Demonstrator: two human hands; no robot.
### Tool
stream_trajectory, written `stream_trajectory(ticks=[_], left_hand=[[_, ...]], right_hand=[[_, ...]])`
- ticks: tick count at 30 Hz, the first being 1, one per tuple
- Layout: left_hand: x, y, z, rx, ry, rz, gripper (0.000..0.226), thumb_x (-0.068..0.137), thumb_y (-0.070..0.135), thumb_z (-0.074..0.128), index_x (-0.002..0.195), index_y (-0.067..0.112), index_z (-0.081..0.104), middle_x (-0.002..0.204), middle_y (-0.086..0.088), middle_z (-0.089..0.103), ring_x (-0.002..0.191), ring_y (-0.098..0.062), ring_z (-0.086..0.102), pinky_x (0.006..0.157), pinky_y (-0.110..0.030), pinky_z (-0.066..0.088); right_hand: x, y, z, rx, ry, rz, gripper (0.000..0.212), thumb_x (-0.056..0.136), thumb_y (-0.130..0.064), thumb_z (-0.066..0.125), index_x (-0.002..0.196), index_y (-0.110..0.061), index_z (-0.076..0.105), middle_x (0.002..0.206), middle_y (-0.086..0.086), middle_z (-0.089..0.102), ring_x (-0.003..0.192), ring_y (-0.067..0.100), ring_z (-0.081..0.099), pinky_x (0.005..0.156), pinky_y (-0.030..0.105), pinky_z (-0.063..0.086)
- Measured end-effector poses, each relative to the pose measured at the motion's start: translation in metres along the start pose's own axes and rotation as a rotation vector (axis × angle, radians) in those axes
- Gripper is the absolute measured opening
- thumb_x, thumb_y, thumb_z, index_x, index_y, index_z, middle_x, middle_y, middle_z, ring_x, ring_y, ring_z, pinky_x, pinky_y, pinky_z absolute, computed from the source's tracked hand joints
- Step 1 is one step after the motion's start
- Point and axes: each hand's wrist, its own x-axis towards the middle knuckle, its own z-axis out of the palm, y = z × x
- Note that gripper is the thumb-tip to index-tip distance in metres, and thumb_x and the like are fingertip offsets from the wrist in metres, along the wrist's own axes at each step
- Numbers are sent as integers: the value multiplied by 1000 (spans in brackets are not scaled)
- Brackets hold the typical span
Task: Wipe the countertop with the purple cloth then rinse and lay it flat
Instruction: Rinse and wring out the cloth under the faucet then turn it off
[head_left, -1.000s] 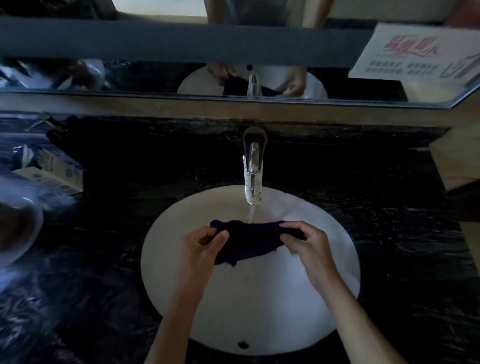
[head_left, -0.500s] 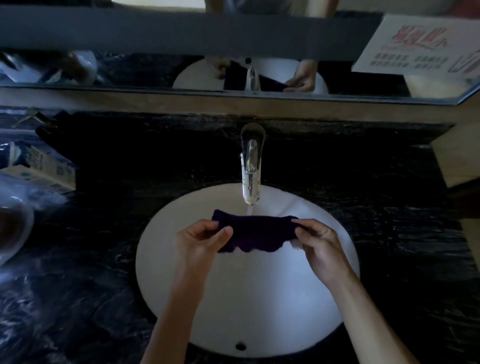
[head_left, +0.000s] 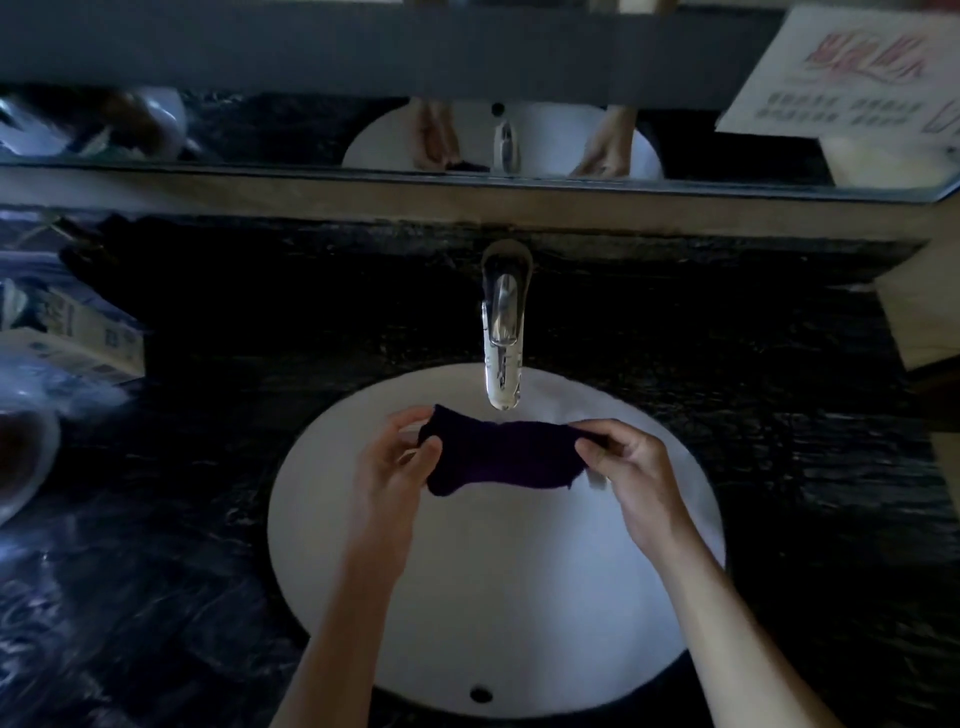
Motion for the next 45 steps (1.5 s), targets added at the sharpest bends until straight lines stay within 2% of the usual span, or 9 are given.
stream_trajectory(ticks=[4, 8, 14, 18, 23, 30, 37, 41, 45], left_hand=[[14, -8, 6, 486, -62, 32, 55, 78, -7, 76, 125, 20, 68, 110, 2, 71, 101, -9, 68, 86, -15, 53], [33, -13, 6, 717, -97, 66, 26, 77, -2, 77, 87, 22, 73, 82, 4, 71, 72, 1, 65, 65, -15, 48], [47, -19, 6, 30, -46, -244, 27, 84, 5, 72, 109, -2, 68, 95, -18, 75, 82, -29, 70, 62, -31, 55], [45, -28, 27, -20, -4, -291, 17, 97, 12, 62, 109, 1, 65, 94, -17, 74, 79, -31, 72, 61, -38, 57], [41, -33, 44, -140, 15, -323, 25, 99, 18, 60, 112, -4, 62, 89, -16, 73, 67, -28, 70, 45, -33, 49], [38, -41, 40, -64, 25, -324, 35, 105, 35, 49, 118, 3, 51, 104, -20, 67, 69, -28, 71, 49, -39, 53], [35, -35, 18, -113, 63, -339, 27, 98, 20, 63, 122, 7, 57, 112, -14, 72, 96, -29, 74, 68, -43, 61], [36, -28, -5, -145, 43, -337, 30, 94, 12, 65, 119, -4, 65, 102, -22, 75, 82, -38, 72, 73, -50, 59], [34, -30, -11, -328, 99, -302, 24, 103, 18, 53, 122, 12, 66, 110, -14, 76, 90, -31, 74, 71, -45, 58]], right_hand=[[10, -9, 7, -246, -166, 13, 38, 84, -1, 77, 115, -23, 72, 112, -1, 73, 101, 10, 71, 86, 19, 54], [26, -1, 10, -642, -116, -82, 27, 82, -6, 78, 100, -23, 69, 103, 1, 66, 92, 11, 63, 75, 10, 45], [27, -3, 5, -86, -106, 105, 10, 87, -13, 77, 91, -8, 70, 86, -1, 73, 83, 15, 69, 68, 18, 51], [24, 6, 13, 241, 69, 273, 22, 93, -22, 72, 103, -3, 73, 100, 17, 77, 90, 36, 73, 73, 43, 55], [19, 14, 21, 566, 84, 449, 36, 97, -33, 61, 118, -5, 68, 111, 20, 75, 95, 34, 75, 76, 45, 60], [17, 19, 22, 631, -10, 393, 36, 92, -11, 60, 126, 0, 62, 118, 22, 71, 100, 34, 72, 77, 44, 60], [22, 17, 45, 540, 72, 378, 21, 100, -10, 57, 120, -13, 63, 110, 14, 74, 91, 28, 74, 69, 39, 60], [26, 15, 61, 503, 0, 407, 23, 101, -9, 54, 122, -15, 64, 110, 13, 75, 92, 29, 75, 64, 37, 61], [26, 11, 77, 526, -47, 405, 25, 101, -6, 51, 116, -18, 67, 103, 9, 76, 86, 25, 75, 61, 35, 59]])
